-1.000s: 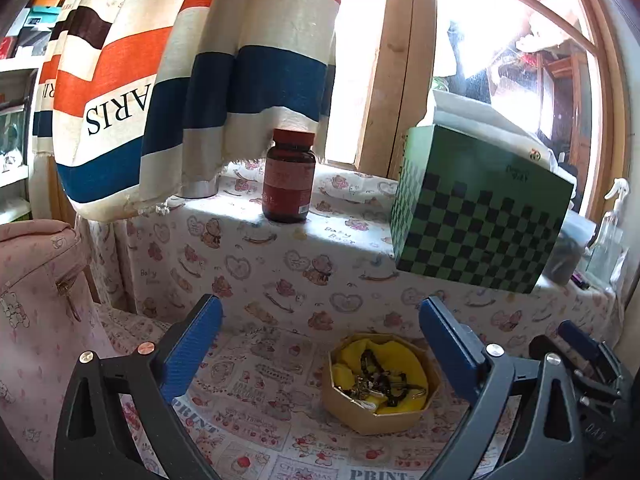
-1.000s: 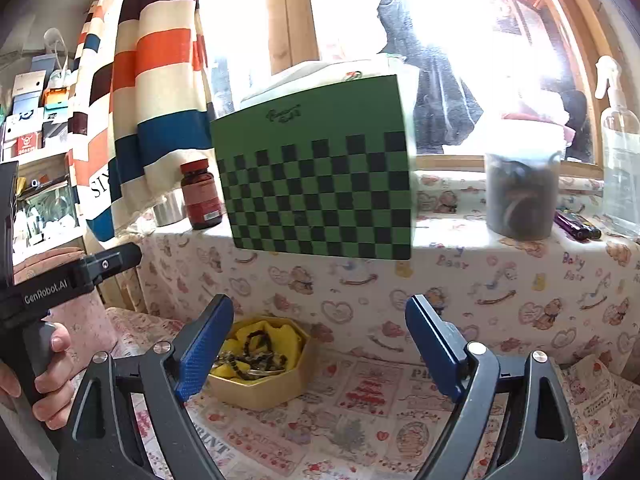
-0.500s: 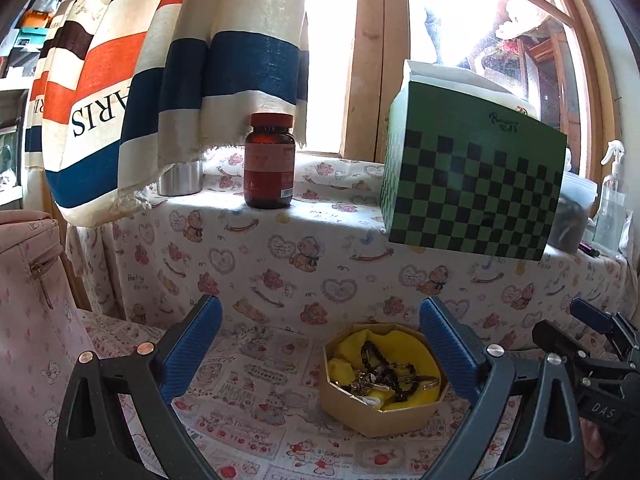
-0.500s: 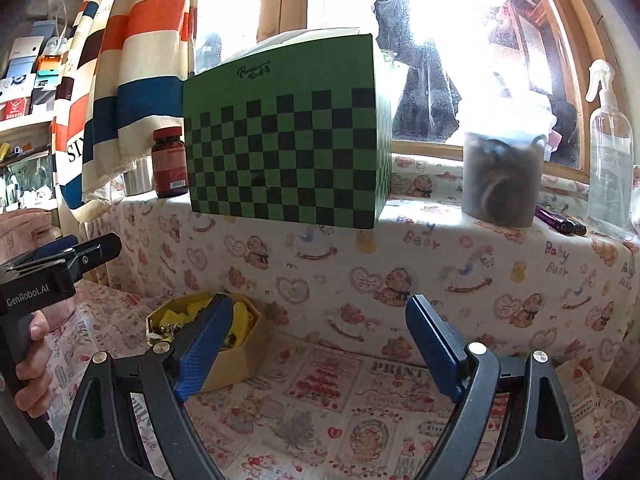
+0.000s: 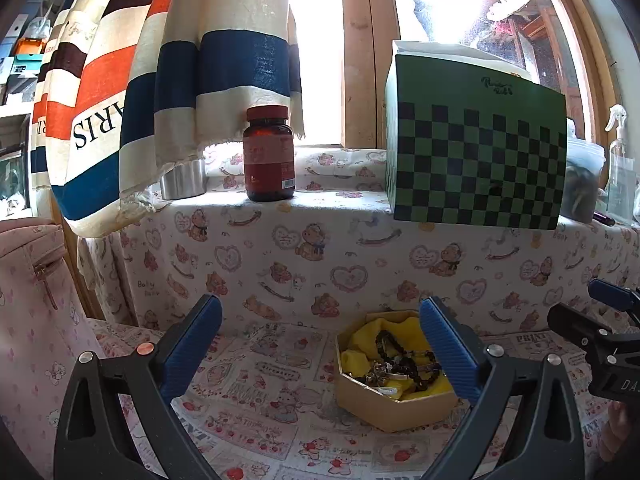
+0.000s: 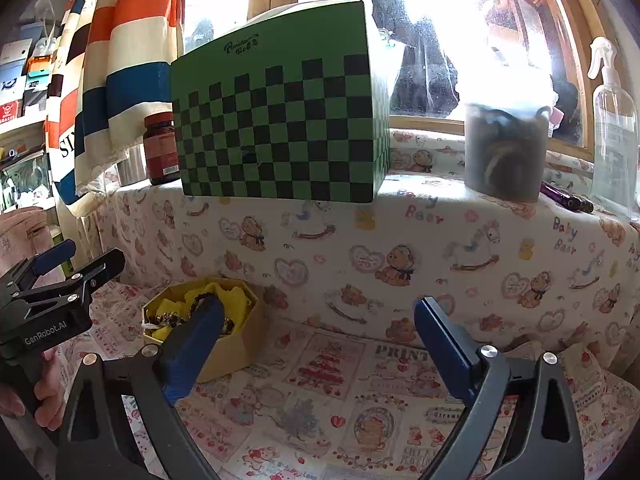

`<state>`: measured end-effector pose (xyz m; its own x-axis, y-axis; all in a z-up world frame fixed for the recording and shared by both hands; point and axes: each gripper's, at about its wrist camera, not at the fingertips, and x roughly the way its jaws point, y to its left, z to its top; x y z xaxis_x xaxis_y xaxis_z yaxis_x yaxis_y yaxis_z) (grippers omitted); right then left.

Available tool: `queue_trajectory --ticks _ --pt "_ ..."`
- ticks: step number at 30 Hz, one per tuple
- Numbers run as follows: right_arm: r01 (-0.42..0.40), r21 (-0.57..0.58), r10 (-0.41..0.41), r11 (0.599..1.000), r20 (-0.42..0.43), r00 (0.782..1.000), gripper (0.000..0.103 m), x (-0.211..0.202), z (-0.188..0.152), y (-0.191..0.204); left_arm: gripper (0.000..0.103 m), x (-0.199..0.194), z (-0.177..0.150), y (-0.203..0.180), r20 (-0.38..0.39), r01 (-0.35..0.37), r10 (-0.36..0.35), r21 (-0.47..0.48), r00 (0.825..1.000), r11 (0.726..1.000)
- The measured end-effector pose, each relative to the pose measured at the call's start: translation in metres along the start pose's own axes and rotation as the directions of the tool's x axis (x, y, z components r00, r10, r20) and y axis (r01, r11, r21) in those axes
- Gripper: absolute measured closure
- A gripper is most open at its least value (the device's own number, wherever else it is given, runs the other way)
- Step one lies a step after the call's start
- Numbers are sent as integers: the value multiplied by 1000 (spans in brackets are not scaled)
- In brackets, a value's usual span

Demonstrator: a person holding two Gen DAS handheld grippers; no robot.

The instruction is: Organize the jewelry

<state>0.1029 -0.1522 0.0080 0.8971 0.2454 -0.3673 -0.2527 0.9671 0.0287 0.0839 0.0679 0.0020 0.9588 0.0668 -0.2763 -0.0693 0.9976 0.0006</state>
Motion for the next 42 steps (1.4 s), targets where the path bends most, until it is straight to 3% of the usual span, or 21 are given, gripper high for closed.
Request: queue_trajectory --ticks 2,42 --pt "-1 1 1 1000 2 1000 1 0 0 0 5 0 0 -1 0 1 -1 7 1000 1000" --pt "32 -2 -32 999 -38 999 0 11 -1 -1 1 1 0 2 -1 -21 21 -1 1000 1000"
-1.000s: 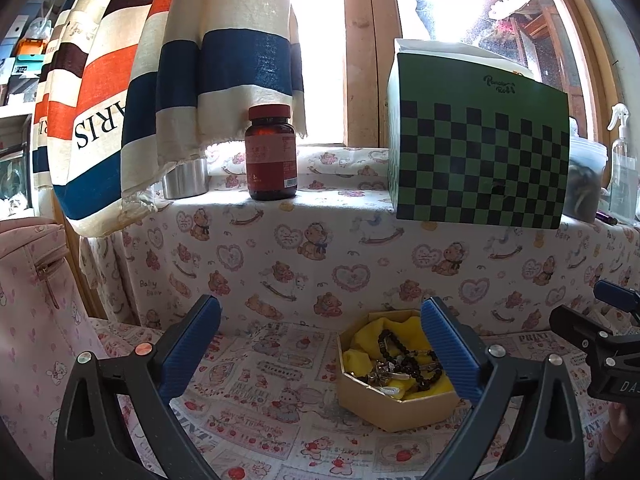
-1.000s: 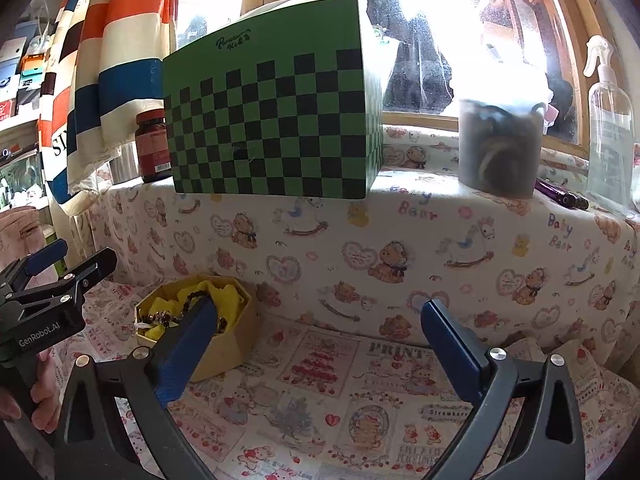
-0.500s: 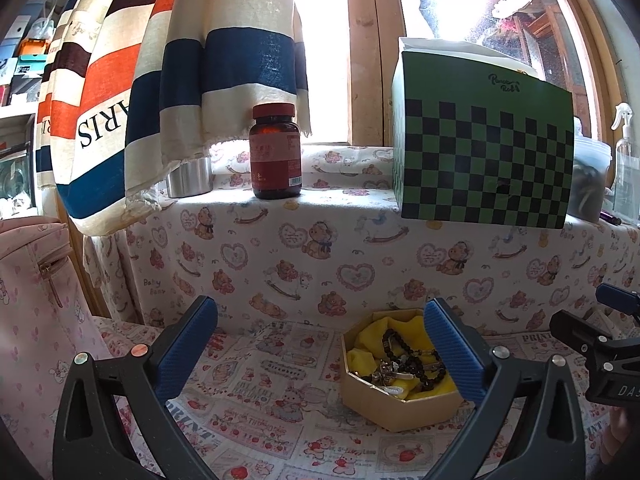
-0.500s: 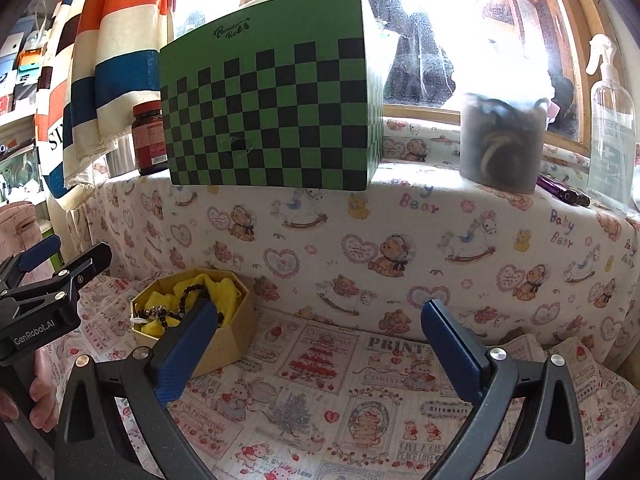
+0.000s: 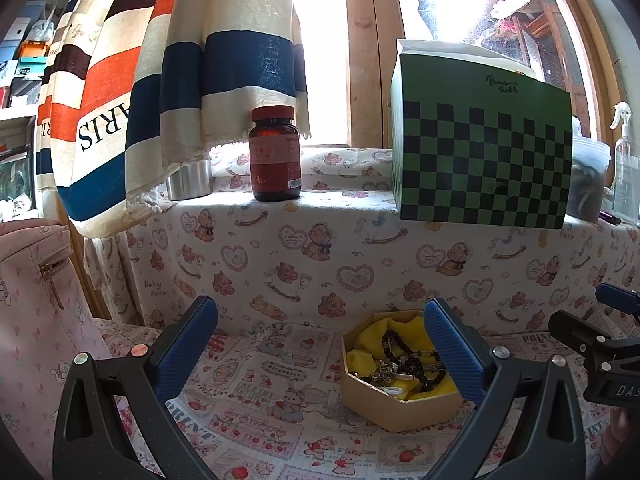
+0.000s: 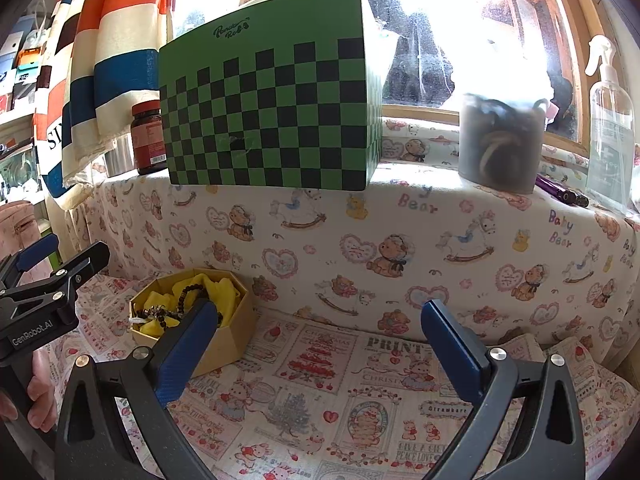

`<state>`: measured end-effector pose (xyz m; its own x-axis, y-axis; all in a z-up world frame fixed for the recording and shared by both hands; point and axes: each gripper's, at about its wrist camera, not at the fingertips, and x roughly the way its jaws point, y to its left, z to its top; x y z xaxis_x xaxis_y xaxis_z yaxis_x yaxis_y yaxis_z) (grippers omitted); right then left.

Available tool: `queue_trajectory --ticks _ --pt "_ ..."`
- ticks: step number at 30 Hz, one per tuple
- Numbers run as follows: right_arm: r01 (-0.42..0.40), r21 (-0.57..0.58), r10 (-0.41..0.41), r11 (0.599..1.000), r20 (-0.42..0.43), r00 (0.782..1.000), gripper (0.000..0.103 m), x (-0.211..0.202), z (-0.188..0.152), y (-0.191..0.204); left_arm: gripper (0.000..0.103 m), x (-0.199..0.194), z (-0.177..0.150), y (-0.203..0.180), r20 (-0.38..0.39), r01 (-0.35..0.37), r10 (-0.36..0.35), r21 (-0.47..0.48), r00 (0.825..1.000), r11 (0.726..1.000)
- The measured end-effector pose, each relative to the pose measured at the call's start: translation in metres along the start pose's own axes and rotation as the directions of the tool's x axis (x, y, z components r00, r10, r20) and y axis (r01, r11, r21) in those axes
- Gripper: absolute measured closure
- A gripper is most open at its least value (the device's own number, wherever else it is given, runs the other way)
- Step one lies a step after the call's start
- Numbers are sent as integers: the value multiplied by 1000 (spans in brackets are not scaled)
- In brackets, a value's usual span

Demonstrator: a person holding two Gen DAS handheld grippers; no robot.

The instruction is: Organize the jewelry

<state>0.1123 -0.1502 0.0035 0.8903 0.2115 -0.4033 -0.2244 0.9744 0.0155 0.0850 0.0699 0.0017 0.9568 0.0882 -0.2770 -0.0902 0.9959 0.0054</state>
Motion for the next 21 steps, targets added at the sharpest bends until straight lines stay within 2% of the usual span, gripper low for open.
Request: queue_trajectory --ticks 21 --pt "1 -1 -1 1000 -2 1000 0 1 0 0 1 -1 0 -1 0 -3 3 0 1000 1000"
